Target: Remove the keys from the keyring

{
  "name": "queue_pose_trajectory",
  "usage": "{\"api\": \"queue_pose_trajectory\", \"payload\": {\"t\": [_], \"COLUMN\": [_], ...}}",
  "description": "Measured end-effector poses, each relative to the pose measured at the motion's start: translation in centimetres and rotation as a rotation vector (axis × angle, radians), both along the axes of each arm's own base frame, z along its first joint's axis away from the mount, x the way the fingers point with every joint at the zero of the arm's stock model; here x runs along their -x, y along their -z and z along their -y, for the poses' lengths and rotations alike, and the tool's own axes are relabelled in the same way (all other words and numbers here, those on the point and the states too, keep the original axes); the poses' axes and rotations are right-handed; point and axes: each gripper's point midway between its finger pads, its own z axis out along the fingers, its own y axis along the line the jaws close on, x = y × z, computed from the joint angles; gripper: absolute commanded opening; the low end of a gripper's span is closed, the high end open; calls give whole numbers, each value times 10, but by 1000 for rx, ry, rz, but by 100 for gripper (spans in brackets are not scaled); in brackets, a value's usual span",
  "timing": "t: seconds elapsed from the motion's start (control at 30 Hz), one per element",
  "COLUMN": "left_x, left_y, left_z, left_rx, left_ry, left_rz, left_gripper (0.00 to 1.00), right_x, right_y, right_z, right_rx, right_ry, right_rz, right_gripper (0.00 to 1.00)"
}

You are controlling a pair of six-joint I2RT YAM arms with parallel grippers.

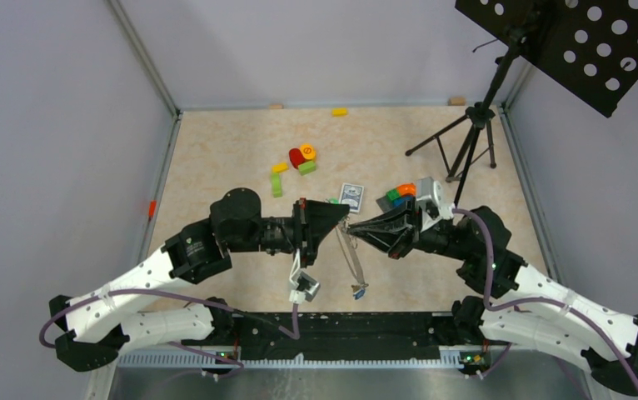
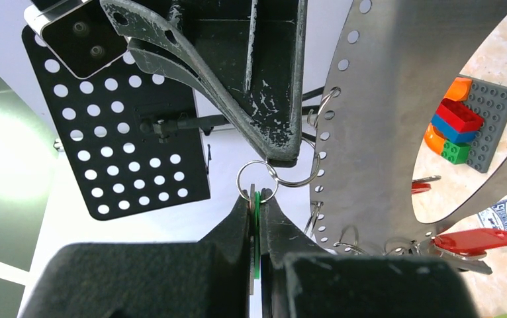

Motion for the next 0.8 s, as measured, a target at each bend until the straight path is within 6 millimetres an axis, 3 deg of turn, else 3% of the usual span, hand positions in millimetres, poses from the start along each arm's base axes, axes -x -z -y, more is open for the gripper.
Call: {"api": "queue_pose_trajectory", "payload": {"t": [0.8], "left_x": [-2], "left_y": [9], "left_z": [-4], "left_rx": [26], "left_ry": [-25], "left_rz": [-18], "left_gripper": [0], "right_x": [-6], "right_y": [-16], "right_z": [12], "right_rx": [-131], "right_ry": [54], "right_rz": [-70], "right_gripper": [0]}}
